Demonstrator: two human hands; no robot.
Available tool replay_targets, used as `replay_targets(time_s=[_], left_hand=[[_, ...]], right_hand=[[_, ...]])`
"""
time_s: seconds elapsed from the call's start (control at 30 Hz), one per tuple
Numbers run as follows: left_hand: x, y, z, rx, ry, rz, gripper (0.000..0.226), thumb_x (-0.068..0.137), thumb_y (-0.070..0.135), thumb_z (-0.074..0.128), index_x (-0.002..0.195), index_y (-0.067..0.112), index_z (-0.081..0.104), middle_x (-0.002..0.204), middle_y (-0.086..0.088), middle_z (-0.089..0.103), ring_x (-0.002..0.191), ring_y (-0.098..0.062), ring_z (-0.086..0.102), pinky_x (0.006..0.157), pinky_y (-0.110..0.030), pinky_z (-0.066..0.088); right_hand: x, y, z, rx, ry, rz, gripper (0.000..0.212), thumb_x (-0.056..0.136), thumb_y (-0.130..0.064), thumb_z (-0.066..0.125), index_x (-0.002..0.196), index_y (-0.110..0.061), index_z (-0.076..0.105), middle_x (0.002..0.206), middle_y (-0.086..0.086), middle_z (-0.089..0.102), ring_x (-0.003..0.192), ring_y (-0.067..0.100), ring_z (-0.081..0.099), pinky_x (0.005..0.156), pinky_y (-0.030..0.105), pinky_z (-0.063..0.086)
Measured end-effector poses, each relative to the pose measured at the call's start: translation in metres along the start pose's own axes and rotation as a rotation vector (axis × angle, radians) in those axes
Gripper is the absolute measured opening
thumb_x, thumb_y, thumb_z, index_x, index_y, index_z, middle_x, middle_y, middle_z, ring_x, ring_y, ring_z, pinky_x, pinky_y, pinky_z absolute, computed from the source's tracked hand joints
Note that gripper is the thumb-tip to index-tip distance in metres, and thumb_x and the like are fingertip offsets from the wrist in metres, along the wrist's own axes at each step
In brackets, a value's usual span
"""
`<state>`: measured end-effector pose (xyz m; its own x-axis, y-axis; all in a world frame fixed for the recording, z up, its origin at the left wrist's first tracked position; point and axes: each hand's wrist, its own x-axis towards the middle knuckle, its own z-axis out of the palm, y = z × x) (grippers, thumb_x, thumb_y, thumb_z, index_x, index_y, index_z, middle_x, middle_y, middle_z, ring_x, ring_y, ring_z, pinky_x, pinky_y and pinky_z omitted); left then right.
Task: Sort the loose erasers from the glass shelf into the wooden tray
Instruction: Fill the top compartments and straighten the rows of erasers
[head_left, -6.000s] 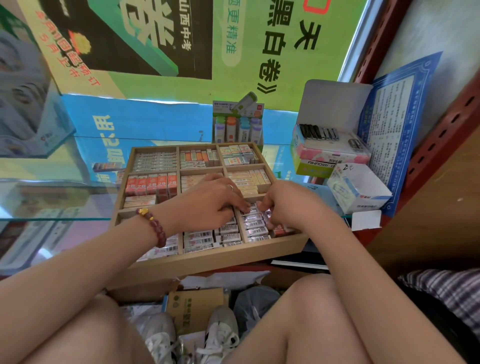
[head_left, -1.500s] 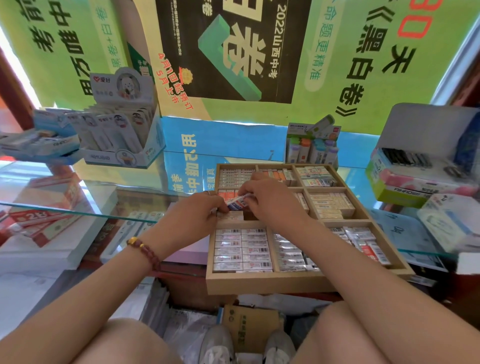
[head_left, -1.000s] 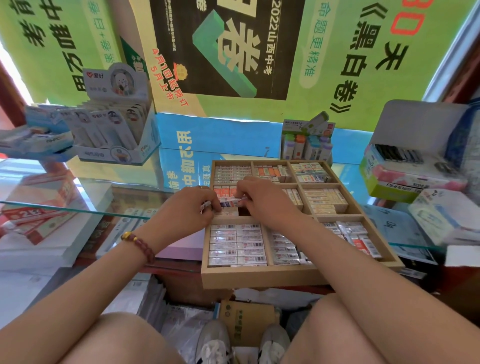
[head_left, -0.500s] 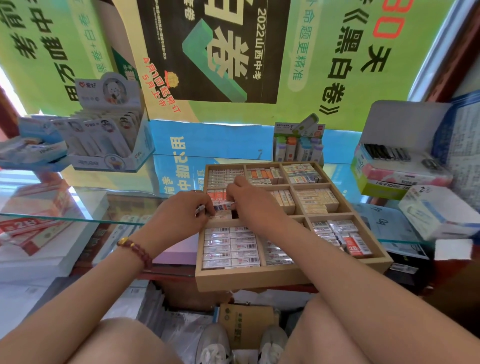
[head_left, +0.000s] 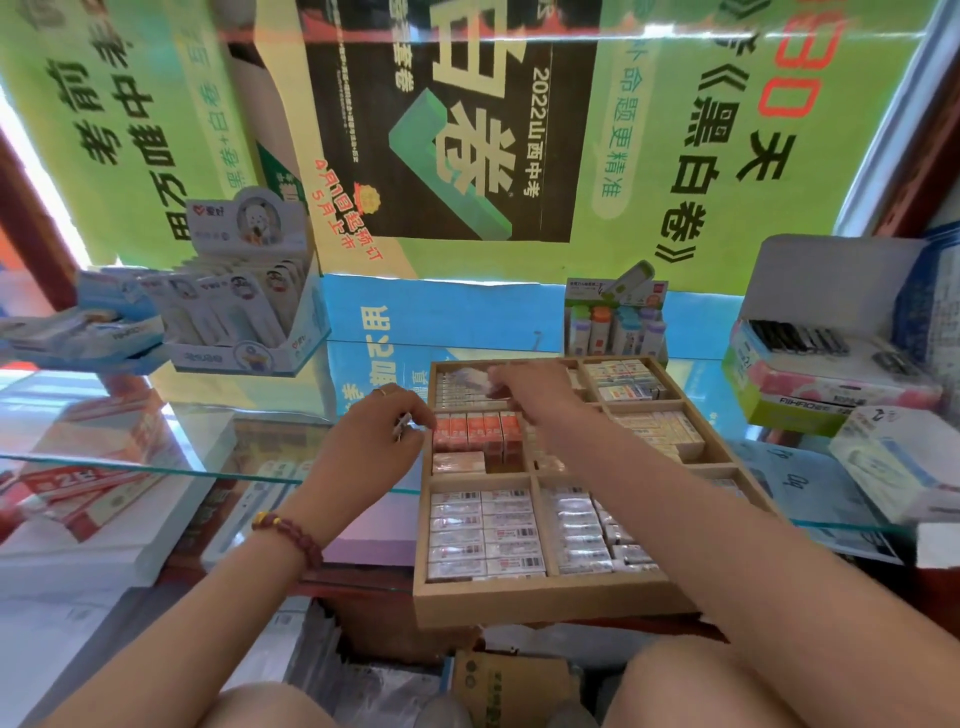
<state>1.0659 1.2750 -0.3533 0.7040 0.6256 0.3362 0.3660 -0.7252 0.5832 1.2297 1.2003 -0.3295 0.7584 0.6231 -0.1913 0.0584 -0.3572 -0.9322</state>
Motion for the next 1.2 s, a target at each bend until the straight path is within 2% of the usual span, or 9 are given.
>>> replay_targets(time_s=[0.1, 0.33, 0.47, 0.6, 0.73, 0.83, 0.9, 1.03, 1.2], left_hand=[[0.002, 0.000, 0.000, -0.053, 0.064, -0.044, 0.030, 0.080, 0.000, 0.052, 0.076, 0.029, 0.057, 0.088, 0.004, 0.056, 0.085, -0.013, 0.053, 0.071, -0.022, 0.037], [0.003, 0.002, 0.004, -0.064, 0.095, -0.046, 0.022, 0.080, 0.004, 0.051, 0.079, 0.024, 0.058, 0.090, 0.005, 0.055, 0.080, -0.012, 0.052, 0.071, -0.029, 0.041], [0.007, 0.000, 0.006, -0.069, 0.111, -0.047, 0.019, 0.082, 0.005, 0.051, 0.082, 0.023, 0.059, 0.090, 0.005, 0.054, 0.082, -0.010, 0.051, 0.072, -0.027, 0.042], [0.011, 0.001, 0.012, -0.163, 0.134, -0.069, 0.020, 0.089, 0.009, 0.044, 0.091, 0.024, 0.057, 0.090, 0.007, 0.048, 0.081, -0.003, 0.048, 0.071, -0.023, 0.035], [0.015, 0.003, 0.018, -0.260, 0.176, -0.038, 0.039, 0.087, -0.011, 0.034, 0.109, 0.017, 0.048, 0.103, -0.004, 0.041, 0.091, 0.000, 0.042, 0.079, -0.001, 0.028], [0.019, 0.002, 0.022, -0.246, 0.237, 0.038, 0.050, 0.084, -0.016, 0.043, 0.120, 0.019, 0.040, 0.110, -0.005, 0.034, 0.094, 0.002, 0.040, 0.082, -0.006, 0.029], [0.022, 0.002, 0.022, -0.298, 0.284, 0.033, 0.058, 0.083, -0.008, 0.057, 0.125, 0.025, 0.036, 0.113, -0.003, 0.034, 0.085, -0.003, 0.046, 0.074, -0.011, 0.037], [0.026, 0.003, 0.019, -0.409, 0.378, -0.070, 0.071, 0.077, 0.009, 0.074, 0.133, 0.025, 0.033, 0.119, 0.001, 0.043, 0.072, -0.022, 0.061, 0.066, -0.022, 0.045], [0.026, 0.014, 0.020, -0.484, 0.413, -0.049, 0.066, 0.078, 0.012, 0.073, 0.132, 0.022, 0.035, 0.118, 0.003, 0.044, 0.083, -0.014, 0.060, 0.070, -0.021, 0.047]], right_hand=[[0.032, -0.012, 0.013, -0.318, 0.042, -0.053, 0.025, 0.080, -0.016, 0.065, 0.066, -0.012, 0.045, 0.068, 0.001, 0.048, 0.058, 0.010, 0.044, 0.045, 0.023, 0.030], [0.057, -0.006, 0.040, -0.625, 0.093, -0.259, 0.033, 0.084, -0.029, 0.064, 0.062, -0.015, 0.043, 0.062, -0.001, 0.043, 0.061, 0.018, 0.046, 0.048, 0.023, 0.029], [0.067, 0.003, 0.041, -0.733, 0.036, -0.347, 0.021, 0.085, -0.028, 0.060, 0.086, -0.008, 0.068, 0.081, 0.006, 0.067, 0.079, 0.022, 0.063, 0.063, 0.027, 0.045], [0.071, 0.008, 0.045, -0.717, 0.064, -0.428, 0.026, 0.090, -0.030, 0.059, 0.087, -0.008, 0.072, 0.082, 0.007, 0.070, 0.081, 0.023, 0.066, 0.065, 0.028, 0.046], [0.075, 0.009, 0.048, -0.718, 0.106, -0.412, 0.027, 0.089, -0.031, 0.062, 0.093, -0.007, 0.071, 0.091, 0.008, 0.069, 0.087, 0.025, 0.066, 0.071, 0.031, 0.051], [0.071, -0.013, 0.040, -0.843, 0.114, -0.467, 0.033, 0.094, -0.036, 0.054, 0.098, -0.006, 0.068, 0.095, 0.008, 0.067, 0.093, 0.027, 0.064, 0.075, 0.032, 0.048], [0.060, -0.037, 0.026, -0.790, -0.055, -0.552, 0.040, 0.097, -0.041, 0.046, 0.097, -0.010, 0.071, 0.090, 0.005, 0.068, 0.085, 0.019, 0.063, 0.076, 0.029, 0.049], [0.019, -0.064, -0.003, -0.478, -0.702, -0.482, 0.036, 0.098, -0.042, 0.044, 0.107, -0.016, 0.068, 0.093, -0.004, 0.067, 0.063, 0.006, 0.051, 0.059, 0.017, 0.042], [0.030, -0.049, -0.006, -0.385, -0.660, -0.575, 0.012, 0.091, -0.010, 0.061, 0.103, -0.012, 0.063, 0.081, 0.008, 0.060, 0.052, 0.003, 0.048, 0.051, 0.016, 0.040]])
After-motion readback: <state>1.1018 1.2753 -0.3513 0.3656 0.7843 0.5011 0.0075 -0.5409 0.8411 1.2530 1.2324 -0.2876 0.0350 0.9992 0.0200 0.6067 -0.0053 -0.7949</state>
